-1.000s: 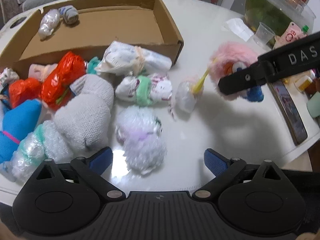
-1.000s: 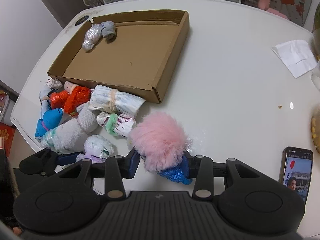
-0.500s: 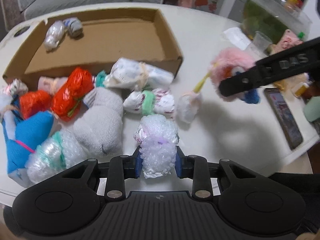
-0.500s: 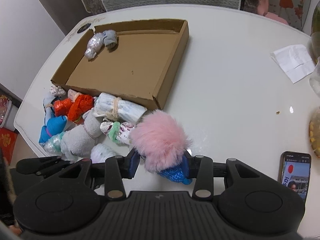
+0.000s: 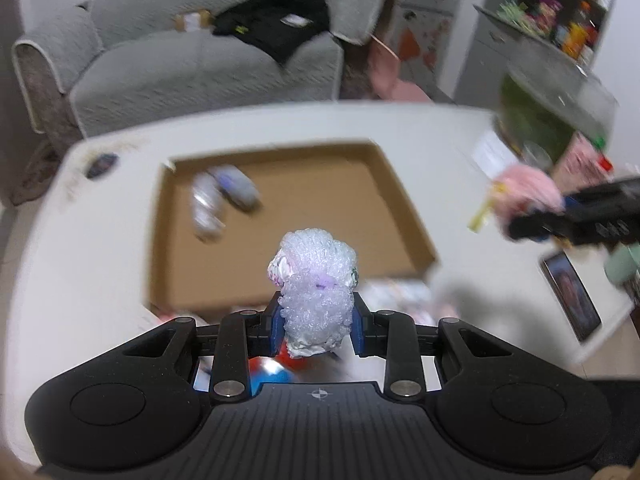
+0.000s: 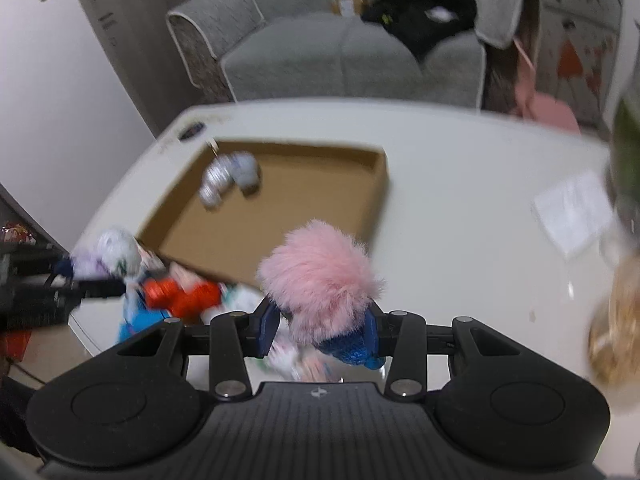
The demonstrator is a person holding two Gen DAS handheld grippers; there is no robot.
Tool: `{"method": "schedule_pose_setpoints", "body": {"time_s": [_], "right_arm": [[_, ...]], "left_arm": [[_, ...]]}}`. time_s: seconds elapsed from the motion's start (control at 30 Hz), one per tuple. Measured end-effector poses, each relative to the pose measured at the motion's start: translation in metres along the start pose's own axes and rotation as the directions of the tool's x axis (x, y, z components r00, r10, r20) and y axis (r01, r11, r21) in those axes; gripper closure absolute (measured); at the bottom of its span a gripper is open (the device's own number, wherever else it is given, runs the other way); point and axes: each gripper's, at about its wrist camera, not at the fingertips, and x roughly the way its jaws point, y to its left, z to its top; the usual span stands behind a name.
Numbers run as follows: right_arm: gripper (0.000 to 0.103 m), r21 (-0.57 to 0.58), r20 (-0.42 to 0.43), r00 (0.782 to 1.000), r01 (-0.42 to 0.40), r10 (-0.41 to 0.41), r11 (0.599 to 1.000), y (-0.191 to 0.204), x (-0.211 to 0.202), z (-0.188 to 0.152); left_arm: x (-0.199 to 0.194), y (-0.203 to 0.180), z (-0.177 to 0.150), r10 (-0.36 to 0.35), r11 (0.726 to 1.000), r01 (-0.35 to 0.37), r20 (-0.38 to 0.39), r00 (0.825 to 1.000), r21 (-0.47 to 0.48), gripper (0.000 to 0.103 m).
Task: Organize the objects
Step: 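Grasp white bubble-wrap bundle with left gripper while right carries pink toy, place both in box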
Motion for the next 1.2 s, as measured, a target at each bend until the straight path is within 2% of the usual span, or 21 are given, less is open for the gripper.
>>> {"method": "schedule_pose_setpoints", "body": {"time_s": [0.13, 0.23, 0.4, 0.5, 0.63, 0.87, 0.93, 1.2], "right_arm": [[0.064, -0.072, 0.067, 0.998, -0.003, 0.008, 0.997, 0.03, -0.007, 0.039], [0.064, -0.118, 0.101, 0.994, -0.036, 0.048, 0.992, 0.054, 0.002, 0.068], [0.064, -0.172, 0.065, 0.993, -0.086, 0.099, 0.981, 0.086, 0.053, 0.101], [0.064, -0.186, 0.016, 0.994, -0.099, 0.104, 0.978, 0.089, 0.09, 0.103], [0.065, -0.194, -0.063, 0.995, -0.084, 0.073, 0.977, 0.08, 0.129, 0.102], [0.065, -0.198, -0.132, 0.989, -0.091, 0.065, 0.976, 0.075, 0.156, 0.098], [0.065, -0.211, -0.151, 0.987, -0.093, 0.062, 0.973, 0.087, 0.162, 0.097], [0.065, -0.281, -0.228, 0.974, -0.082, 0.017, 0.956, 0.094, 0.188, 0.086]], "left_arm": [[-0.008, 0.032, 0.036, 0.04, 0.999, -0.039, 0.046, 0.998, -0.022, 0.065], [-0.002, 0.05, 0.06, 0.05, 0.998, -0.048, 0.064, 0.997, -0.035, 0.066], [0.027, 0.069, 0.084, 0.051, 0.998, -0.049, 0.038, 0.998, -0.038, 0.066], [0.046, 0.073, 0.088, 0.049, 0.999, -0.049, 0.011, 0.999, 0.008, 0.066], [0.076, 0.079, 0.089, 0.015, 0.996, -0.01, -0.063, 0.998, 0.083, 0.066], [0.117, 0.074, 0.079, -0.008, 0.986, 0.032, -0.145, 0.989, 0.163, 0.066], [0.126, 0.075, 0.076, -0.021, 0.986, 0.049, -0.172, 0.985, 0.162, 0.066], [0.161, 0.084, 0.065, 0.043, 0.979, 0.004, -0.226, 0.973, 0.206, 0.066]]}}
